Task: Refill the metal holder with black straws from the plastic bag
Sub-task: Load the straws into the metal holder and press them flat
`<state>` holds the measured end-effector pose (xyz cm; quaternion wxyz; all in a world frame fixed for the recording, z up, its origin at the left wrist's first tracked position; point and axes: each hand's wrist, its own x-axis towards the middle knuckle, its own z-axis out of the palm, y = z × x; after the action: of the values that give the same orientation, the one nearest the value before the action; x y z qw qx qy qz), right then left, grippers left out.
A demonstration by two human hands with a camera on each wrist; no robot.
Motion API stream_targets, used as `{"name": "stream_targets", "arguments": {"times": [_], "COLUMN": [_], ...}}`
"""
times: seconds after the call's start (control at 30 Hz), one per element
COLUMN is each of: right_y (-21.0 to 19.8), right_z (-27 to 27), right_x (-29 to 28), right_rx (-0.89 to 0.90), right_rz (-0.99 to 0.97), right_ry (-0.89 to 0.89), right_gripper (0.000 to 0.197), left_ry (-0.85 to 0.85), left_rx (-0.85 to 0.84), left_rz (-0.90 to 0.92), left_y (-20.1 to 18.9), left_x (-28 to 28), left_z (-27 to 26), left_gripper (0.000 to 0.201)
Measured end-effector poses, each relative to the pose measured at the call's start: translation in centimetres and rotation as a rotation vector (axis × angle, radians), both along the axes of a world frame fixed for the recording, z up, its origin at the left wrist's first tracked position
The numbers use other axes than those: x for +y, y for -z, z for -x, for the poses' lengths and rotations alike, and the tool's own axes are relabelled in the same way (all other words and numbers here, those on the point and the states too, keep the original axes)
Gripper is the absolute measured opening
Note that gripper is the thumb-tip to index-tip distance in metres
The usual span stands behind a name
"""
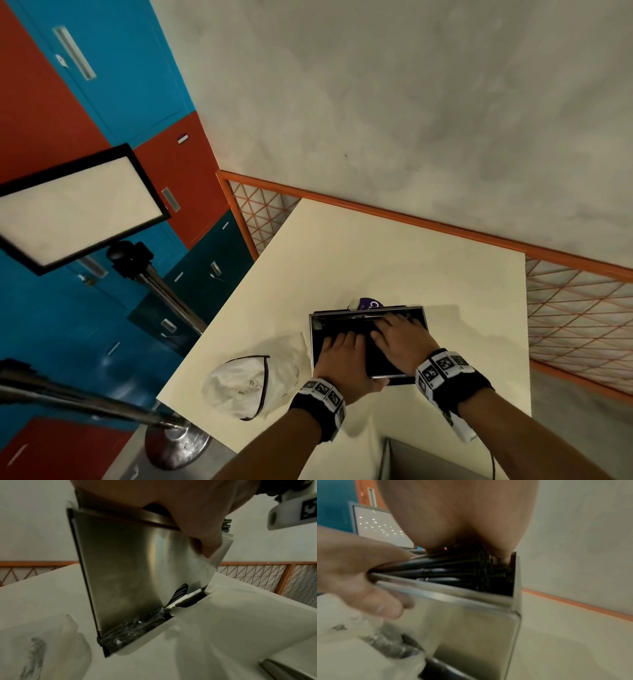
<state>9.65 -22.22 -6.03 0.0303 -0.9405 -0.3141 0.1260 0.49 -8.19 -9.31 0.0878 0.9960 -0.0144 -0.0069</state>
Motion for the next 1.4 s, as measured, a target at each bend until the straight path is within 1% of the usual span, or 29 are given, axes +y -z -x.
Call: {"name": "stream_targets", "arguments": {"times": [0.07,0.13,0.17,0.2,0.3,0.4,0.47,0.53,0.63,0.77,0.97,1.1,1.17,1.3,1.4], "right_y": [0.1,0.5,0.6,0.8,1.5,1.8,1.2,0.7,0.3,0.6,1.1,2.3,2.6,3.0,3.6], "right_z": [0.8,1.6,1.9,2.0,1.8,1.6,1.5,1.2,0.6,-0.6,-1.9,-2.6,-2.7,-2.2,-2.0], "right_x": [-0.7,-1.3,-1.5,-1.6,-1.5,-1.2,-0.5,0.7,2.2,2.9,3.4,3.4,3.3,2.6,1.6], "right_rx": [-0.020,-0.037,-0.038,-0.041,-0.093,-0.097,-0.082,-0.073,0.062,0.185,0.267,0.344,0.327,0.163,0.112], "right_rz": [0.057,0.067,0.049,0.023,0.016,0.069,0.104,0.116,0.068,0.033,0.073,0.105,0.101,0.003,-0.080], "right_ry": [-0.019,-0.072,-0.070,-0.047,-0.048,-0.034,-0.026,-0.052,-0.069,-0.047,-0.006,0.062,0.065,-0.075,-0.141], "right_gripper": [0.044,0.058,0.065,0.066,0.056,0.052,0.058,0.064,0.051,0.051,0.050,0.050,0.047,0.036,0.040], "left_ry": [-0.004,0.004,0.009,0.014,0.021,0.042,0.050,0.053,0.052,0.033,0.028,0.032,0.036,0.049,0.039], "left_rx": [-0.007,-0.013,-0.015,-0.013,0.007,0.030,0.068,0.091,0.107,0.094,0.070,0.050,0.047,-0.009,0.004], "left_rz": [-0.003,-0.021,-0.033,-0.041,-0.043,-0.032,-0.025,-0.030,-0.034,-0.033,-0.027,-0.034,-0.020,-0.013,-0.027], "left_y": [0.0,0.0,0.1,0.1,0.2,0.3,0.3,0.1,0.0,-0.1,0.0,0.4,0.4,0.5,0.9], "left_x": [0.1,0.1,0.1,0.0,0.0,0.2,0.3,0.4,0.3,0.5,0.4,0.3,0.3,0.2,0.1], "left_z": [-0.2,-0.2,-0.2,-0.1,-0.1,-0.1,0.0,-0.2,-0.3,-0.3,-0.3,0.2,0.3,0.1,0.0], "left_gripper": [0.079,0.078,0.076,0.075,0.076,0.087,0.092,0.087,0.081,0.078,0.075,0.076,0.077,0.083,0.094]}}
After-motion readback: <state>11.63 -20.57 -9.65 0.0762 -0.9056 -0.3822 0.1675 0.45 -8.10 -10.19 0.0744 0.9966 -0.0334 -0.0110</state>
